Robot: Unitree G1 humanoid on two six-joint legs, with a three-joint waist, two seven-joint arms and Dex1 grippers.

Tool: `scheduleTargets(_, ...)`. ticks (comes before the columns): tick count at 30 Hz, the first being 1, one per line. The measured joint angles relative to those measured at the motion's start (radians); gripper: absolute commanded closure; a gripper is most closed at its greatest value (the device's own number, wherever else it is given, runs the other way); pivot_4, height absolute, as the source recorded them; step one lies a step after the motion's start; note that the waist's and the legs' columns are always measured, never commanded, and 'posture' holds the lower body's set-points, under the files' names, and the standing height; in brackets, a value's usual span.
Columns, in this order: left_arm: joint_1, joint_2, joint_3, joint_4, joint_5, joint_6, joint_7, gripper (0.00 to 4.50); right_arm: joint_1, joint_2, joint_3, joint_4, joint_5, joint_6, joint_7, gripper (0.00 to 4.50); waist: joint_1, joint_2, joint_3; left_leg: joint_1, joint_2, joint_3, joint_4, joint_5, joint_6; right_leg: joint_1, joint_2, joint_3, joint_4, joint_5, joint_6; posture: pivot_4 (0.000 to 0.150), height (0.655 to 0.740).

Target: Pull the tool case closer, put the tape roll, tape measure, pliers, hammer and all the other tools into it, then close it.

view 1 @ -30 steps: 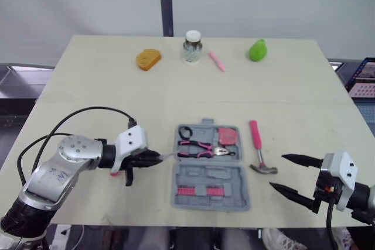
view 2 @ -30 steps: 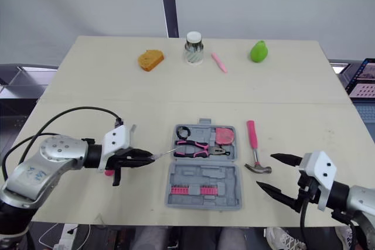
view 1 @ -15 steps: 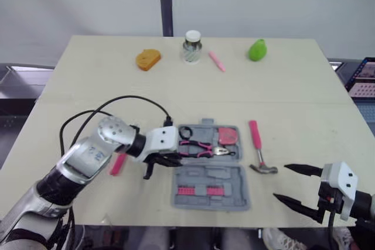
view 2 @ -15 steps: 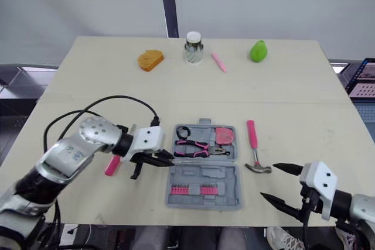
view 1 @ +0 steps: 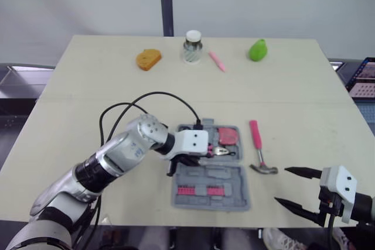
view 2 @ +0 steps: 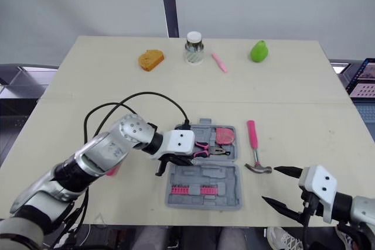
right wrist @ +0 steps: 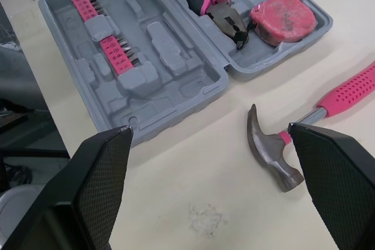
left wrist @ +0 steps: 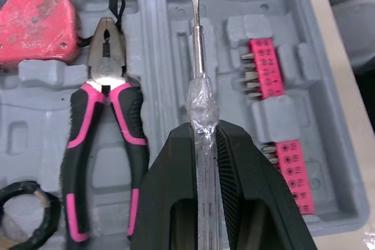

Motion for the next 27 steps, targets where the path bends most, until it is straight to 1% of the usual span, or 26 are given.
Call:
scheduleTargets(5, -0.025, -0.038, -0.043, 0.025, 0.042, 0.039, 0.020, 4.50, 0.008, 0.001, 0.000, -0.001, -0.001, 0.000, 0.000, 0.00, -0.001, 0.000, 0.000, 0.000, 0.000, 0.000, 0.000, 0.000, 0.000, 0.000, 0.000, 0.000, 0.000, 0.000, 0.000, 0.150, 0.6950)
scheduleTargets(11, -0.019, -0.050, -0.091, 0.021, 0.070, 0.065, 0.032, 4.50, 0.021, 0.006, 0.000, -0.007, -0.001, 0.000, -0.002, 0.00, -0.001, 0.000, 0.000, 0.000, 0.000, -0.001, 0.000, 0.000, 0.000, 0.000, 0.000, 0.000, 0.000, 0.000, 0.000, 0.150, 0.6950)
scheduleTargets(17, -0.005, -0.079, -0.111, 0.022, 0.085, 0.090, 0.055, 4.50, 0.046, 0.015, 0.000, -0.020, -0.001, 0.000, -0.007, 0.00, -0.001, 0.000, 0.000, 0.000, 0.000, -0.001, 0.001, 0.000, 0.000, 0.000, 0.000, 0.000, 0.000, 0.000, 0.000, 0.150, 0.6950)
scheduleTargets(27, 0.026, -0.098, -0.131, 0.060, 0.110, 0.112, 0.088, 4.50, 0.055, 0.016, -0.002, -0.039, 0.000, 0.002, -0.010, 0.00, 0.000, 0.000, 0.000, 0.000, 0.000, -0.002, 0.001, 0.000, 0.000, 0.000, 0.000, 0.000, 0.001, 0.000, 0.000, 0.150, 0.6950)
